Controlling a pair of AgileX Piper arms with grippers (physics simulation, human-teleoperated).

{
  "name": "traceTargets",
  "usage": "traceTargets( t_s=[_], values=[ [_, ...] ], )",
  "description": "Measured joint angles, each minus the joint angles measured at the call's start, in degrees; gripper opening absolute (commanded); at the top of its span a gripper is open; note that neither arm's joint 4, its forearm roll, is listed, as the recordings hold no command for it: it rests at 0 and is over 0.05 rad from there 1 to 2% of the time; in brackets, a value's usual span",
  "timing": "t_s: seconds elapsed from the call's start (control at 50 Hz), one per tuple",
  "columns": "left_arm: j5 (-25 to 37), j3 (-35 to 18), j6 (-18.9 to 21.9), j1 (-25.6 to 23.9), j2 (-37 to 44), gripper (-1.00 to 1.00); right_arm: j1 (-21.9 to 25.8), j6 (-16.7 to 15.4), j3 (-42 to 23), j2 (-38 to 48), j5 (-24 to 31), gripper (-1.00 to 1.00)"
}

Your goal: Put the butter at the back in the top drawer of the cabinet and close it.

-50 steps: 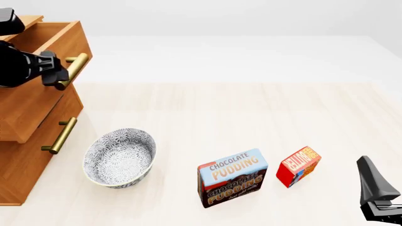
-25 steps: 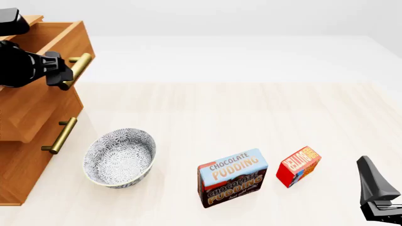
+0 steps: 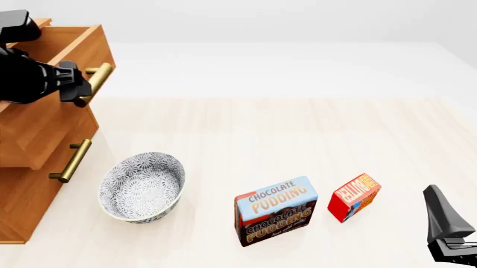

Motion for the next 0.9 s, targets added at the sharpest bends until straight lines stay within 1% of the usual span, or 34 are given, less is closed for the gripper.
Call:
traceTargets(
  t_s=[0.46,0.9],
  values=[
    [0.41,-0.65,-1.45,-2.68,0.67,1.00,0.00,0.00,0.00,0.00,0.00,1.00],
    [0.58,-2.12,-1.84,-6.67,2.37,1.00,0.00,0.00,0.00,0.00,0.00,1.00]
  ],
)
